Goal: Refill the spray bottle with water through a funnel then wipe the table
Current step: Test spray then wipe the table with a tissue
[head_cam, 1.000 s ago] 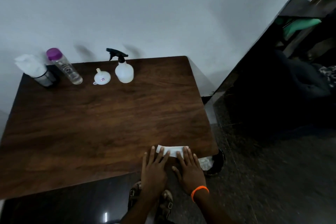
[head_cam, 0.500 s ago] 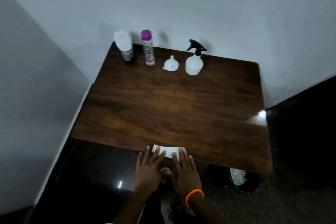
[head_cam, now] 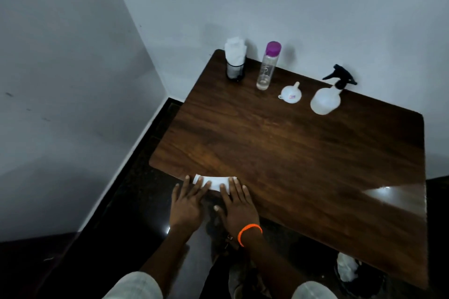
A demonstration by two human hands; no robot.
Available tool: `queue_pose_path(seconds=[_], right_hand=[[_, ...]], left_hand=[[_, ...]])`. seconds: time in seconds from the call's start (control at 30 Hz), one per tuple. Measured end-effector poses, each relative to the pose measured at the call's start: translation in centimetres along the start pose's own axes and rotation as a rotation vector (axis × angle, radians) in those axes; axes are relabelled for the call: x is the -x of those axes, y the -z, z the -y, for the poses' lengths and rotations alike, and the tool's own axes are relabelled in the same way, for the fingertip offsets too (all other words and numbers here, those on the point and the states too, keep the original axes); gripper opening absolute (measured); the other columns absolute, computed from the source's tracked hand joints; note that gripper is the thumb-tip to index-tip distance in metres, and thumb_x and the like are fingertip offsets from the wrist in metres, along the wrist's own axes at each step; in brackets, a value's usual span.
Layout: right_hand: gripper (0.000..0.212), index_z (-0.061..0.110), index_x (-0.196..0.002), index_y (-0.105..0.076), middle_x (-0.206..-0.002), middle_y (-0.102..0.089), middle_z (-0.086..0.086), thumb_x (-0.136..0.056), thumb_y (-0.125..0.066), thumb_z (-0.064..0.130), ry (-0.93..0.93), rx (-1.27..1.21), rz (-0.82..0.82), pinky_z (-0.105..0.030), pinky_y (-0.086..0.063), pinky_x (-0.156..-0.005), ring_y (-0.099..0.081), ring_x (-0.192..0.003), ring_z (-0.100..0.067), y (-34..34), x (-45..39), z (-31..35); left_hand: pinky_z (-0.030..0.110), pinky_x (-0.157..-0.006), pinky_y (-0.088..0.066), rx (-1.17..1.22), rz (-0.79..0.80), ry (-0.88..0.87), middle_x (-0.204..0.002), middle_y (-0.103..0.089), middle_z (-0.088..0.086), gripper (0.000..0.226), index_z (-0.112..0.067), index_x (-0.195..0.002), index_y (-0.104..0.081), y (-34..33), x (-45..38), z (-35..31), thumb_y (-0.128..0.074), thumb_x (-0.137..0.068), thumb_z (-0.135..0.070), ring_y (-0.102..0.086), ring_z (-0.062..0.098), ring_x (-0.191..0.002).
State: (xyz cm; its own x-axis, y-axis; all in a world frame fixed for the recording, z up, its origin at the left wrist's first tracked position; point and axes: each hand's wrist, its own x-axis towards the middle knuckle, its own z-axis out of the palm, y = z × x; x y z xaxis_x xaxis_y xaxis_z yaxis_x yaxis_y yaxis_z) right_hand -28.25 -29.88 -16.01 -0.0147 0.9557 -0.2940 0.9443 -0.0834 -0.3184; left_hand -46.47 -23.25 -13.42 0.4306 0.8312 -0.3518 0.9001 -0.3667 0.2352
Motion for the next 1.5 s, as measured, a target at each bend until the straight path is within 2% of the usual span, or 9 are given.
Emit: queue_pose_path(seconds=[0.23,0.37,0.47,0.57,0.73,1.03,1.33,1.4,1.5], right_hand=[[0.07,0.023,-0.155,-0.038,-0.166,-0.026,-0.006,-0.094,-0.018,0.05,0.005,-0.03,0.001,-0.044,-0.011,-0.125,-0.019,-0.156,-0.023,3.8,-7.0,-0.2],[0.044,0.003,-0.129,-0.065,-0.14,-0.059,-0.023,-0.091,-0.052,0.019,-0.338,-0.315,-0.269,-0.044,-0.042,-0.11,-0.054,-0.131,-0.039,7.3,-8.7,-1.2],[0.026,0.004,-0.106,-0.076,-0.111,-0.072,-0.021,-0.084,-0.061,0.005,-0.351,-0.42,-0.239,-0.041,-0.051,-0.094,-0.065,-0.105,-0.041,8.6,-8.7,-1.2],[0.025,0.008,-0.099,-0.079,-0.107,-0.074,-0.018,-0.083,-0.061,0.005,-0.315,-0.419,-0.134,-0.037,-0.051,-0.09,-0.068,-0.101,-0.039,8.1,-8.8,-0.4],[0.039,0.008,-0.125,-0.071,-0.13,-0.067,-0.018,-0.087,-0.061,0.003,-0.317,-0.488,-0.02,-0.031,-0.04,-0.108,-0.061,-0.122,-0.035,7.7,-9.6,1.6],[0.042,0.002,-0.132,-0.063,-0.137,-0.058,-0.022,-0.091,-0.059,0.002,-0.307,-0.466,0.018,-0.032,-0.035,-0.11,-0.053,-0.129,-0.037,7.0,-10.5,3.7],[0.02,0.008,-0.105,-0.079,-0.111,-0.075,-0.017,-0.094,-0.065,0.016,-0.407,-0.72,0.046,-0.028,-0.047,-0.077,-0.069,-0.106,-0.029,7.1,-11.7,5.2],[0.025,0.016,-0.106,-0.08,-0.105,-0.078,-0.011,-0.084,-0.069,0.015,-0.452,-0.853,0.107,-0.023,-0.052,-0.08,-0.072,-0.104,-0.025,6.3,-12.1,4.4],[0.045,0.028,-0.094,-0.082,-0.092,-0.08,-0.005,-0.052,-0.068,0.023,-0.458,-1.089,0.085,-0.049,-0.06,-0.089,-0.076,-0.094,-0.026,0.3,-14.5,-0.2]], left_hand=[[0.047,-0.108,-0.027,-0.004,0.001,0.028,-0.153,-0.051,-0.002,0.069,-0.037,-0.145,-0.052,3.5,-4.5,2.7,-0.045,-0.076,-0.038,-0.038,0.035,-0.147],[0.049,-0.101,-0.042,0.168,-0.129,0.144,-0.146,-0.057,0.008,0.071,-0.02,-0.147,-0.053,6.0,-6.5,2.0,-0.049,-0.077,-0.025,-0.049,0.036,-0.135],[0.046,-0.093,-0.052,0.346,-0.178,0.243,-0.121,-0.067,0.019,0.056,-0.005,-0.132,-0.064,6.7,-7.1,1.0,-0.049,-0.079,-0.015,-0.059,0.04,-0.112],[0.044,-0.098,-0.055,0.46,-0.13,0.307,-0.123,-0.067,0.019,0.047,-0.008,-0.13,-0.064,6.7,-7.4,-0.2,-0.055,-0.085,-0.009,-0.064,0.037,-0.113],[0.043,-0.092,-0.057,0.47,-0.133,0.344,-0.111,-0.072,0.019,0.028,-0.005,-0.115,-0.069,6.9,-7.8,-1.2,-0.054,-0.091,-0.005,-0.069,0.038,-0.104],[0.033,-0.095,-0.052,0.528,-0.149,0.315,-0.118,-0.072,0.016,0.038,-0.013,-0.127,-0.07,5.6,-7.4,-1.2,-0.061,-0.091,-0.007,-0.068,0.032,-0.109],[0.027,-0.069,-0.046,0.724,-0.17,0.377,-0.094,-0.076,0.022,0.018,-0.001,-0.096,-0.079,5.1,-8.2,-2.6,-0.07,-0.092,-0.015,-0.073,0.029,-0.089],[0.028,-0.072,-0.048,0.794,-0.184,0.411,-0.097,-0.077,0.022,0.019,-0.004,-0.102,-0.08,5.0,-8.4,-2.6,-0.074,-0.086,-0.014,-0.074,0.029,-0.093],[0.025,-0.084,-0.05,0.844,-0.123,0.398,-0.111,-0.076,0.017,0.035,-0.012,-0.117,-0.076,5.1,-9.2,-2.9,-0.072,-0.083,-0.003,-0.072,0.025,-0.105]])
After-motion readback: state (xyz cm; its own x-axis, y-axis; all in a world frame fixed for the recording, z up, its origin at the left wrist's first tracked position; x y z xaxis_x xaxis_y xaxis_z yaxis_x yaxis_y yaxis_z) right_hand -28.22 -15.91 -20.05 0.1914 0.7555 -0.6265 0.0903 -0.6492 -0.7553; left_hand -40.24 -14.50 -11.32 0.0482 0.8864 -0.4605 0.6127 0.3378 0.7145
